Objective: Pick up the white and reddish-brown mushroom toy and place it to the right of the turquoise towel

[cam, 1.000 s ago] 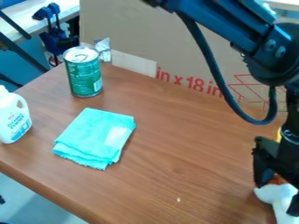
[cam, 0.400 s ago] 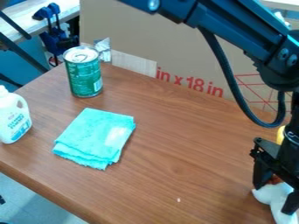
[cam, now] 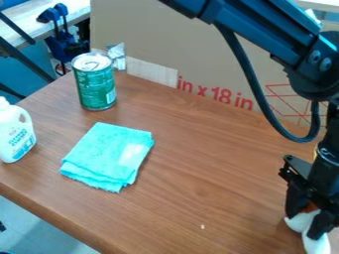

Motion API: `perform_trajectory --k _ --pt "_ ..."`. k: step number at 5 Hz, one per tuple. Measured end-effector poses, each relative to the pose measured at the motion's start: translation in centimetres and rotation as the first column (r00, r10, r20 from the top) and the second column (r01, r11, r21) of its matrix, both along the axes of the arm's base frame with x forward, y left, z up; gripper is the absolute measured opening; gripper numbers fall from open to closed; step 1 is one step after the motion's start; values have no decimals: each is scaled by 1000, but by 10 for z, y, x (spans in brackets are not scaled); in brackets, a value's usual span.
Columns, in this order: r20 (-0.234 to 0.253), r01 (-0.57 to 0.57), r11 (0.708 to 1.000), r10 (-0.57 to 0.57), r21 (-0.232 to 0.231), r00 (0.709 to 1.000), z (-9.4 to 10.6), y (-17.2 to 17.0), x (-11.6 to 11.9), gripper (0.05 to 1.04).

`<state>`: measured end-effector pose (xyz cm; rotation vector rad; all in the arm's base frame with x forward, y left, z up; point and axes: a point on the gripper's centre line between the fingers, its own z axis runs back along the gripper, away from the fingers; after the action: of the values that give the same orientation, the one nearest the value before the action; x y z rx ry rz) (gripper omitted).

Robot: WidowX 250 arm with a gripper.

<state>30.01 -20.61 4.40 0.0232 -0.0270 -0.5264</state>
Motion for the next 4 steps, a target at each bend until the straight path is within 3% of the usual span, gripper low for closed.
perform_trajectory --k 1,3,4 --pt "-40 66 996 -64 60 997 7 12 1 400" --pt "-82 189 969 -177 158 981 40 26 2 147" --pt "-81 188 969 -177 157 981 77 43 -5 83"
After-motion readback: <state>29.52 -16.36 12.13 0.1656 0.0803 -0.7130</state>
